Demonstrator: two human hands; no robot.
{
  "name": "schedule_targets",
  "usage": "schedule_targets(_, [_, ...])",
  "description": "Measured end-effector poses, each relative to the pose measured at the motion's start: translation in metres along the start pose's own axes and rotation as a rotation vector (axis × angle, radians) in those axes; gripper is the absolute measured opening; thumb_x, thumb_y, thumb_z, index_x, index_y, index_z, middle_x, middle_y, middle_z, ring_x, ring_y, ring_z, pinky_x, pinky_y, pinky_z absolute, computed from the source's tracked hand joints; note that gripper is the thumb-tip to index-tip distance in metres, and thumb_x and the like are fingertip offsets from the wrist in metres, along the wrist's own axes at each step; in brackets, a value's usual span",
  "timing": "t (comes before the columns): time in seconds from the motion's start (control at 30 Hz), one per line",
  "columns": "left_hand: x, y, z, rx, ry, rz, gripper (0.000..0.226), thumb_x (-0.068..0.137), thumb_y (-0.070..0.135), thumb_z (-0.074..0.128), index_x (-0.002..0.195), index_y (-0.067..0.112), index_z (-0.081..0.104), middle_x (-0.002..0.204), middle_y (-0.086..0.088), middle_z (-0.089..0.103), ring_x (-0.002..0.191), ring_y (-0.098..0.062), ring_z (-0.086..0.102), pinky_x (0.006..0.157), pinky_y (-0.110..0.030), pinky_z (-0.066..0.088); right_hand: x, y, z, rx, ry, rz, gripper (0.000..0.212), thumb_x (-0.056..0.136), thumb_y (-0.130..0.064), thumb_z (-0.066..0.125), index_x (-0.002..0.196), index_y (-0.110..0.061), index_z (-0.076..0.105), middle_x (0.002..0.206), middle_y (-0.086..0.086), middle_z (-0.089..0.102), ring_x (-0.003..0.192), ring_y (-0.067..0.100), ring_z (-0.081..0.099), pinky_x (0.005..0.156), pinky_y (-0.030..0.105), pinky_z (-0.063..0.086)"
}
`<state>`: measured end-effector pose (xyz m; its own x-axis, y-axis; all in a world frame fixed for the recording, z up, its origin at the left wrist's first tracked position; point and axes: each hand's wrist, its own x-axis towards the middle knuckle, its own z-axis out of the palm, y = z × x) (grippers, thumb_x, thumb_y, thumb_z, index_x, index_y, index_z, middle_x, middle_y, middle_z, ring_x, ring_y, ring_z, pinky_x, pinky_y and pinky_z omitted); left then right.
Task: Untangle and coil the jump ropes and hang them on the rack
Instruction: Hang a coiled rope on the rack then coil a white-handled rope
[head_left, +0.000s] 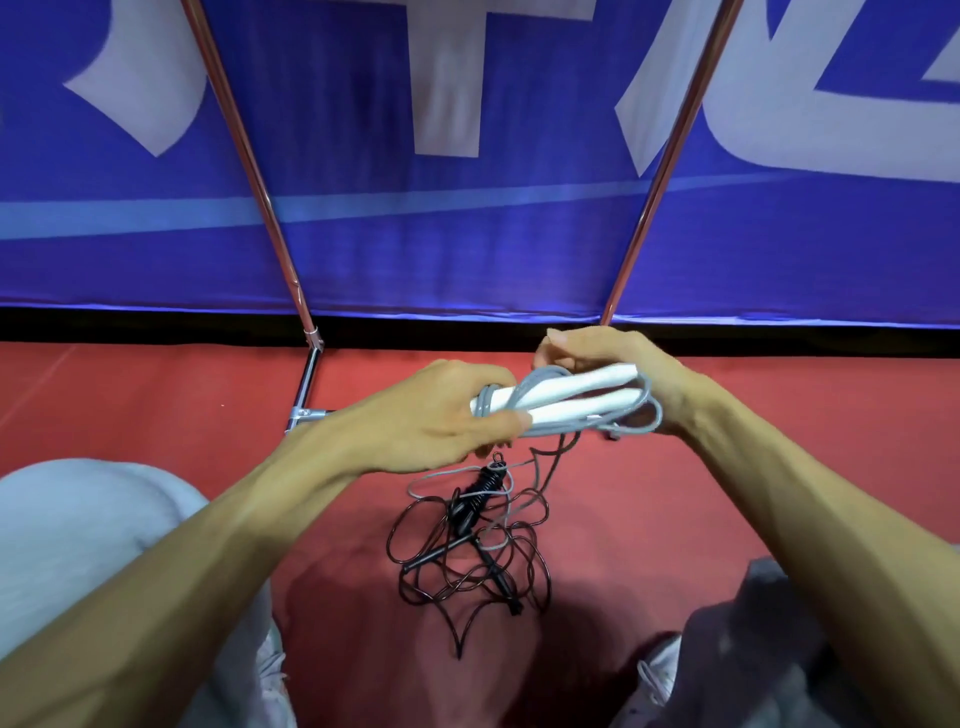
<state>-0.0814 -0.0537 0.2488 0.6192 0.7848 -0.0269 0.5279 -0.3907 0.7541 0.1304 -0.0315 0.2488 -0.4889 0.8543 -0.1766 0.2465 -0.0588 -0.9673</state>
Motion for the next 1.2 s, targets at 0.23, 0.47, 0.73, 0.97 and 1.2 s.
schedule_targets(0.23, [0.003, -0.002, -0.015, -0.294, 0.224, -0.031, 0.056, 0.099, 0.018, 0.044, 0.132, 0.063, 0.035, 0.071, -0.011, 0.05, 0.052, -0.019, 0.041, 0.044, -0.021, 0.04, 0.022, 0.021, 0.025, 0.146, 0.03, 0.084, 0.043, 0.103, -0.027, 0.029, 0.079, -0.004, 0.058, 0.065, 0.012, 0.054, 0.05, 0.019, 0.051, 0.061, 0.032, 0.042])
schedule_targets(0.47, [0.007, -0.007, -0.014, 0.022, 0.573, -0.076, 0.05, 0.102, 0.045, 0.032, 0.071, 0.009, 0.047, 0.056, -0.002, 0.062, 0.044, -0.009, 0.049, 0.056, -0.029, 0.044, 0.021, 0.017, 0.042, -0.143, -0.036, 0.106, 0.053, 0.099, -0.047, 0.034, 0.092, -0.002, 0.06, 0.072, 0.016, 0.062, 0.07, 0.027, 0.06, 0.072, 0.038, 0.051])
schedule_targets(0.73, [0.009, -0.03, -0.018, 0.442, 0.525, -0.156, 0.043, 0.103, 0.039, 0.036, 0.072, 0.015, 0.052, 0.058, -0.004, 0.047, 0.076, -0.046, 0.055, 0.069, -0.046, 0.046, 0.017, 0.01, 0.045, -0.931, -0.177, 0.07, 0.016, 0.099, -0.029, 0.047, 0.091, -0.018, 0.057, 0.063, -0.007, 0.061, 0.064, 0.01, 0.062, 0.069, 0.028, 0.044])
schedule_targets(0.97, [0.012, -0.027, -0.012, 0.416, 0.181, -0.187, 0.045, 0.1, 0.052, 0.026, 0.063, 0.028, 0.033, 0.058, 0.006, 0.044, 0.066, -0.029, 0.049, 0.073, -0.041, 0.05, 0.002, -0.005, 0.032, -1.182, -0.058, -0.239, 0.02, 0.098, -0.029, 0.047, 0.09, -0.016, 0.061, 0.062, -0.001, 0.049, 0.059, 0.024, 0.046, 0.063, 0.042, 0.042])
schedule_targets(1.2, [0.014, -0.03, -0.006, 0.311, 0.02, -0.183, 0.052, 0.095, 0.062, 0.033, 0.067, 0.026, 0.056, 0.068, -0.001, 0.065, 0.065, -0.022, 0.06, 0.069, -0.036, 0.051, -0.001, -0.014, 0.018, -1.041, 0.163, -0.461, 0.009, 0.082, -0.025, 0.071, 0.084, -0.017, 0.073, 0.075, -0.007, 0.065, 0.064, 0.004, 0.051, 0.064, 0.022, 0.046])
